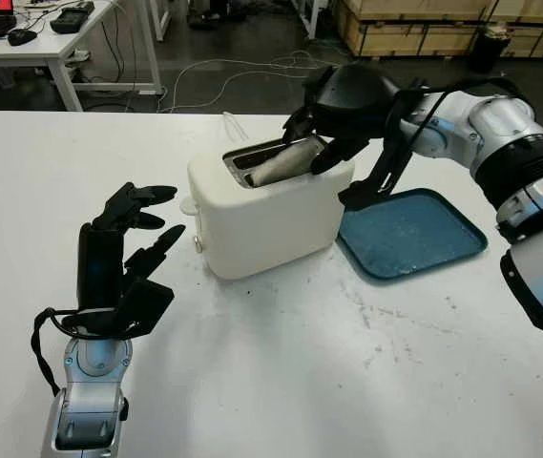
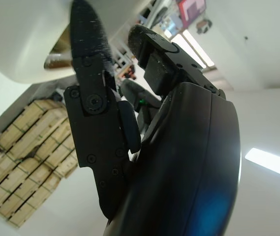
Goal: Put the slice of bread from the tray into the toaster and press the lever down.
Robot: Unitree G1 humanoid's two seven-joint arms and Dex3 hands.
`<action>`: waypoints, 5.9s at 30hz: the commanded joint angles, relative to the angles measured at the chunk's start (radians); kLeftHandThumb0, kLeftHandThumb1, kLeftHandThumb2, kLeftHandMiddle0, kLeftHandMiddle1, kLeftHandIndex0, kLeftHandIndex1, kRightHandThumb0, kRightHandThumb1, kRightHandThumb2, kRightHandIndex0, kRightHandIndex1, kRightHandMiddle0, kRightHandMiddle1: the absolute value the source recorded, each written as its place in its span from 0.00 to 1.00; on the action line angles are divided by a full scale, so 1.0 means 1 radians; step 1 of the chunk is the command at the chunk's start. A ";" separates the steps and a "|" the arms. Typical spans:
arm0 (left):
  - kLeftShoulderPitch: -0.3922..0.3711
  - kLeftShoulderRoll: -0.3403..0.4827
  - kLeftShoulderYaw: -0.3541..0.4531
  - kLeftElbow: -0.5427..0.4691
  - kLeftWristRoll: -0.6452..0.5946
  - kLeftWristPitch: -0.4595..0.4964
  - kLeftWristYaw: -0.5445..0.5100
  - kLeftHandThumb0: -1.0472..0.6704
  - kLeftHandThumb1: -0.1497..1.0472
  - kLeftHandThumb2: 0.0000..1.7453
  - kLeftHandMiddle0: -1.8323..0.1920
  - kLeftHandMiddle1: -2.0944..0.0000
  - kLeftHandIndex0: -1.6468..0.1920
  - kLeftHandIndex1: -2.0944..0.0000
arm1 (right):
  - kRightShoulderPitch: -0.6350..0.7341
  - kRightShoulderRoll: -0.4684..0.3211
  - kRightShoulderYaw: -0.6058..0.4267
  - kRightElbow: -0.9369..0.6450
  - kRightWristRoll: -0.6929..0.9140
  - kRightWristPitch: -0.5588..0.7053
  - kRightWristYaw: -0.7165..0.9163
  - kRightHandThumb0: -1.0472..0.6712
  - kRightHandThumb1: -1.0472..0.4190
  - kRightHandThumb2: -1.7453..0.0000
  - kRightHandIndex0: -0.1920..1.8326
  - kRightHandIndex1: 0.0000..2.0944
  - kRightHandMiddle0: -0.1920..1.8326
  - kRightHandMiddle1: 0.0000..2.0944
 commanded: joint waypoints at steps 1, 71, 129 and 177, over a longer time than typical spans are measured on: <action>0.001 0.002 -0.003 0.007 0.003 -0.013 0.000 0.50 0.89 0.02 0.66 0.40 0.58 0.65 | -0.012 -0.013 -0.013 -0.014 -0.002 0.011 -0.028 0.13 0.09 0.99 0.28 0.25 0.45 0.00; -0.236 0.335 -0.025 0.332 0.341 -0.241 0.106 0.48 0.79 0.00 0.47 0.41 0.29 0.86 | 1.173 0.343 -0.836 -0.933 1.173 0.373 0.259 0.36 0.09 0.98 0.58 0.23 0.62 0.00; -0.390 0.367 -0.125 0.528 0.350 -0.348 0.168 0.45 0.85 0.00 0.47 0.29 0.27 0.87 | 1.194 0.387 -0.846 -0.935 1.151 0.370 0.294 0.36 0.09 1.00 0.59 0.24 0.62 0.00; -0.393 0.396 -0.196 0.428 0.375 -0.155 -0.077 0.49 0.81 0.00 0.47 0.26 0.27 0.86 | 1.202 0.399 -0.858 -0.943 1.169 0.366 0.307 0.35 0.09 1.00 0.59 0.25 0.63 0.00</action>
